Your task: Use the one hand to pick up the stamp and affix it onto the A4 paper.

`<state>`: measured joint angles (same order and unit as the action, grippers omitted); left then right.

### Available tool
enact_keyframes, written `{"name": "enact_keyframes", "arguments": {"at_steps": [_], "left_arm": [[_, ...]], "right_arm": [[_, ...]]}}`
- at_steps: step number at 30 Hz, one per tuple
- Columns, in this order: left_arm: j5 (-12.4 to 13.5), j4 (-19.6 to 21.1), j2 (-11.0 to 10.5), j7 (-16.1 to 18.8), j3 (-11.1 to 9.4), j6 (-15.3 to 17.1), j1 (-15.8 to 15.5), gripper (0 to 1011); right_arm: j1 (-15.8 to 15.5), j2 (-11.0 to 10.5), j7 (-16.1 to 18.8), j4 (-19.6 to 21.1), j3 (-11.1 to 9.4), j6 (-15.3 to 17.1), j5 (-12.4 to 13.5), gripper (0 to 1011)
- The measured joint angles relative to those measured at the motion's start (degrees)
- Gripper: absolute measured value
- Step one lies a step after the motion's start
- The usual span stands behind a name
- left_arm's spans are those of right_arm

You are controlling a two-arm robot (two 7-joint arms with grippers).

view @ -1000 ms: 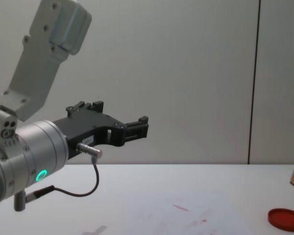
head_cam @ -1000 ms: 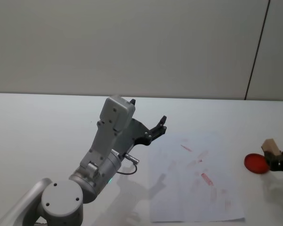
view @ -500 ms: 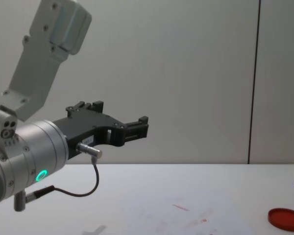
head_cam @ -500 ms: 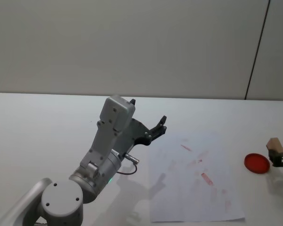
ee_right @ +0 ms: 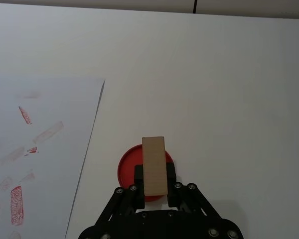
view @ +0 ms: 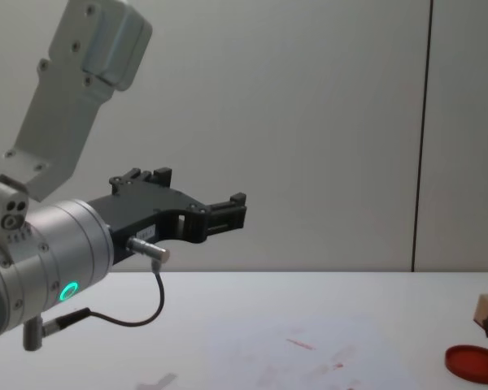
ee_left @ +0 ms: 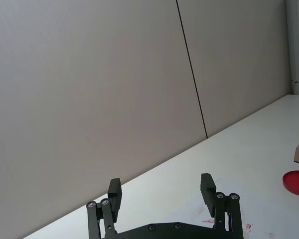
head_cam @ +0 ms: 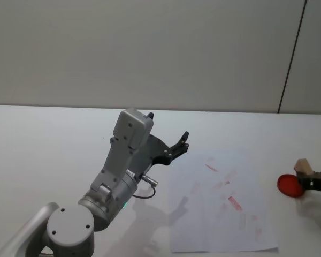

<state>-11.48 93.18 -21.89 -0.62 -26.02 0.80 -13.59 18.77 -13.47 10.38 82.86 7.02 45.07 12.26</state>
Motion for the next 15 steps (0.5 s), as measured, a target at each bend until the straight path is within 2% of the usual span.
{"name": "enact_keyframes", "arguments": {"at_steps": [15], "left_arm": [[0.0, 0.0, 0.0, 0.0, 0.0, 0.0, 0.0, 1002]], "right_arm": [[1.4, 1.1, 0.0, -3.0, 0.9, 0.0, -1.0, 226]]}}
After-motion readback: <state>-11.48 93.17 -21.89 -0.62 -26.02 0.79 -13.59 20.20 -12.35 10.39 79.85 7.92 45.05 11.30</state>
